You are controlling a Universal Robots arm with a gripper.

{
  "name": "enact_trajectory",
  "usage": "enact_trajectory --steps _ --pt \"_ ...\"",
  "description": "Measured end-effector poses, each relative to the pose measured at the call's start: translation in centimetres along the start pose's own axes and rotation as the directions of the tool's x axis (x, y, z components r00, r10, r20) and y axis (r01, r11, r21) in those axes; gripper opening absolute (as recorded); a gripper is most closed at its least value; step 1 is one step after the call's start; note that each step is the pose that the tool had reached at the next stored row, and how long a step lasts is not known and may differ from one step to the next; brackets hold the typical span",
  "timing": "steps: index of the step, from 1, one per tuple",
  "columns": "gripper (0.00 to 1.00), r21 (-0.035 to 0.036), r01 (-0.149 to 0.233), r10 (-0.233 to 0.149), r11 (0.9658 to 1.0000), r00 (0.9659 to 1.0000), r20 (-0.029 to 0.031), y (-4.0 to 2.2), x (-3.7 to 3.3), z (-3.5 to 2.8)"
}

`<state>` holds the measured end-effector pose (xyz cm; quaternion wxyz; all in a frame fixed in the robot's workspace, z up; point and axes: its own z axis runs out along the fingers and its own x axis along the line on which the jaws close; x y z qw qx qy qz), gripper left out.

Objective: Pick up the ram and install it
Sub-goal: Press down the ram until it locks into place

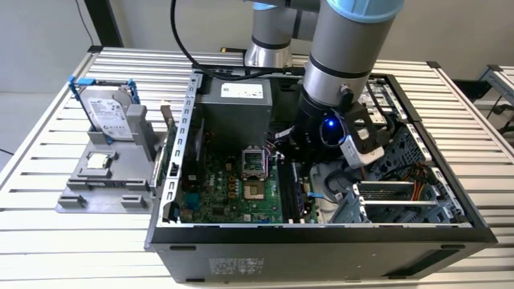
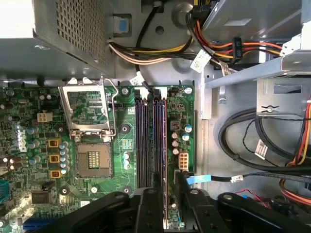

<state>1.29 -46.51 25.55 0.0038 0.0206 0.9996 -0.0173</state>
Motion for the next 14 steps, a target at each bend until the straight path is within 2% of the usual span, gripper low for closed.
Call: enact_trajectory --steps 14 --pt "0.0 0.0001 0.0 0.0 1.0 1.0 -0.0011 0.0 0.0 0.0"
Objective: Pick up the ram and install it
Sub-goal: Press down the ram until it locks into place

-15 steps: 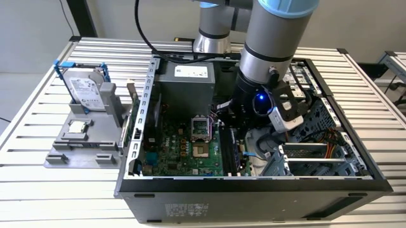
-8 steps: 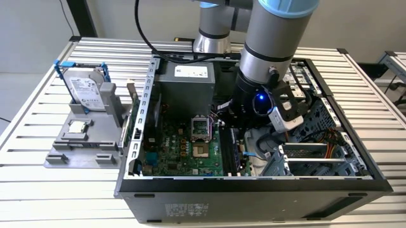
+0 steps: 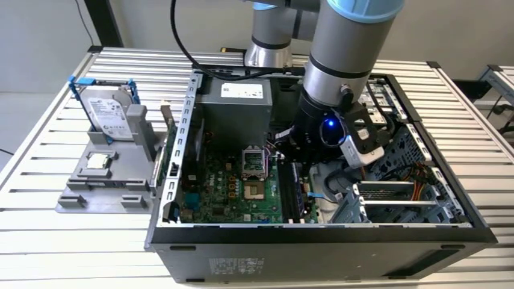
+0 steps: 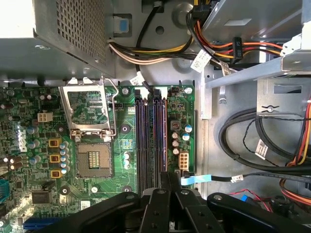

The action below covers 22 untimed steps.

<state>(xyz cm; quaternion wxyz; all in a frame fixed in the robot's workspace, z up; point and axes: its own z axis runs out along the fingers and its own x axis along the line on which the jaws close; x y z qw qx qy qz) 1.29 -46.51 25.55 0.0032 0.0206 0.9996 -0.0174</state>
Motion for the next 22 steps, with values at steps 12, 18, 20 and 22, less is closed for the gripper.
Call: enact_trajectory --steps 12,18,20,22 --pt "0.0 -0.0268 0.007 -0.007 0.9996 1.0 -0.0026 0.0 0.0 0.0" --pt "0.0 -0.0515 0.077 -0.078 0.9957 0.997 -0.0016 0.0 -0.02 -0.02" --pt "0.0 -0.0533 0.098 -0.098 0.9938 0.9952 -0.0008 0.0 -0.08 -0.02" --pt "0.0 -0.0558 0.121 -0.121 0.9911 0.9927 0.0002 0.0 -0.13 -0.02"
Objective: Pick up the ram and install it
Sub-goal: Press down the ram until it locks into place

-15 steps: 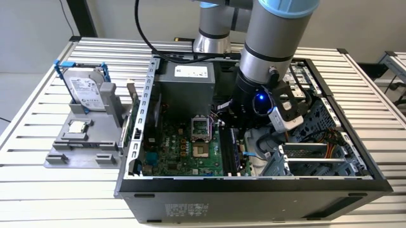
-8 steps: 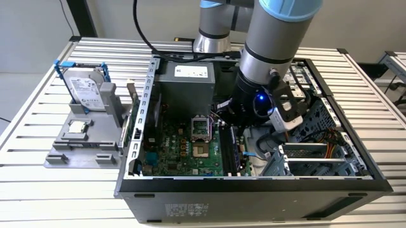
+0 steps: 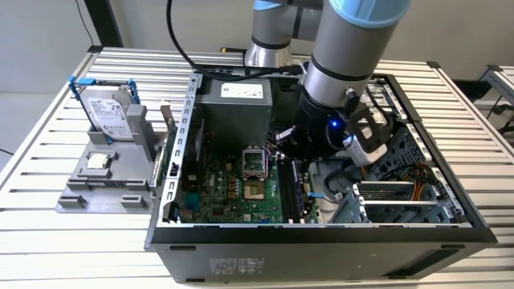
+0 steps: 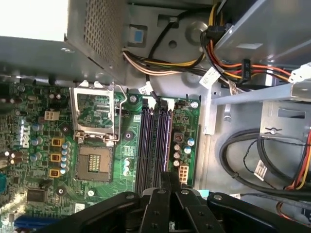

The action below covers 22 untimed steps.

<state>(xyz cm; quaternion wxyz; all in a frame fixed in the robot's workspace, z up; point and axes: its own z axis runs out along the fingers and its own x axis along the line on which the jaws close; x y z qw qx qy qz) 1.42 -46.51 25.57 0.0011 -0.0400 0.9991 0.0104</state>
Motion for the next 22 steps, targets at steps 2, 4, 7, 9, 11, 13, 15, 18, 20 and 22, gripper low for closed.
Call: enact_trajectory --steps 2,4,7,9,11,13,15,18,20,22 --pt "0.0 -0.0018 0.019 -0.019 0.9998 0.9998 -0.0002 0.0 -0.09 0.0" --pt "0.0 -0.0028 0.039 -0.039 0.9992 0.9992 -0.0005 -0.01 -0.18 0.0" --pt "0.0 -0.0042 0.068 -0.068 0.9977 0.9977 -0.0009 -0.03 -0.35 -0.01" --pt "0.0 -0.005 0.086 -0.086 0.9963 0.9963 -0.0012 -0.04 -0.46 -0.02" --pt "0.0 -0.0059 0.106 -0.106 0.9943 0.9943 -0.0015 -0.04 -0.56 -0.03" --pt "0.0 -0.007 0.127 -0.127 0.9919 0.9919 -0.0017 -0.05 -0.65 -0.03" --pt "0.0 -0.0081 0.148 -0.148 0.9889 0.989 -0.0019 -0.06 -0.74 -0.03" --pt "0.0 -0.0094 0.178 -0.178 0.984 0.984 -0.0022 -0.06 -0.82 -0.03" --pt "0.0 -0.0097 0.197 -0.197 0.9804 0.9804 -0.0026 -0.07 -0.83 -0.04" --pt "0.0 -0.0101 0.216 -0.216 0.9764 0.9764 -0.0028 -0.06 -0.83 -0.04"
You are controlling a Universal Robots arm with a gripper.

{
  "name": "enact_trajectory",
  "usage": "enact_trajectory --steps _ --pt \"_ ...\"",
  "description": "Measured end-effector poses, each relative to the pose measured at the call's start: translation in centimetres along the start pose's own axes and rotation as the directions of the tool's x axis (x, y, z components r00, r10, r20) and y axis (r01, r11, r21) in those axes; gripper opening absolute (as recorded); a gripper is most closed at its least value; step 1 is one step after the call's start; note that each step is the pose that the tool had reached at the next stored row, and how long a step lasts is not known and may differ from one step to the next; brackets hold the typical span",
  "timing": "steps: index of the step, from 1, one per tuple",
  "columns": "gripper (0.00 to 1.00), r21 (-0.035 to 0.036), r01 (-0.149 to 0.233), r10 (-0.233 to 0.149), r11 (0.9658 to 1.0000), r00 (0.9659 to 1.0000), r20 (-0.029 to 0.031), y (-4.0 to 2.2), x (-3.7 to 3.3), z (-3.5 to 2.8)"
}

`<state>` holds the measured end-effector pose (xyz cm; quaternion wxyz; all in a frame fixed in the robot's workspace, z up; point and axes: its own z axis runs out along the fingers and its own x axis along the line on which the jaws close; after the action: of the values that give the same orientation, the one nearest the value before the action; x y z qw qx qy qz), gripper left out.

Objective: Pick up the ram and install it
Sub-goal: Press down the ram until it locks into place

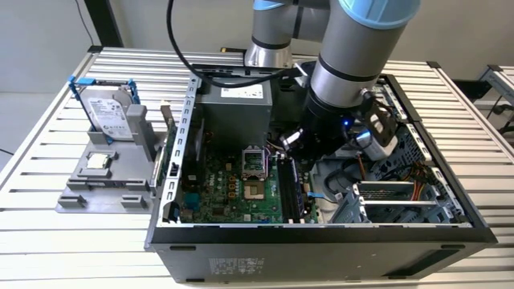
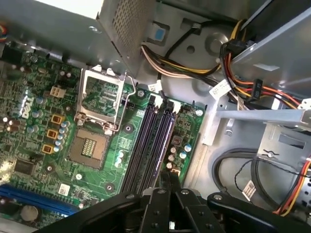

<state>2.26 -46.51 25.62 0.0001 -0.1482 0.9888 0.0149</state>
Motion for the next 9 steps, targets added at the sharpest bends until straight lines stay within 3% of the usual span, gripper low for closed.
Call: enact_trajectory --steps 5,9 --pt "0.0 -0.0002 0.056 -0.056 0.9984 0.9984 -0.0018 0.0 0.0 -0.01" --pt "0.0 -0.0006 0.111 -0.111 0.9938 0.9938 -0.0034 0.0 0.0 -0.01"
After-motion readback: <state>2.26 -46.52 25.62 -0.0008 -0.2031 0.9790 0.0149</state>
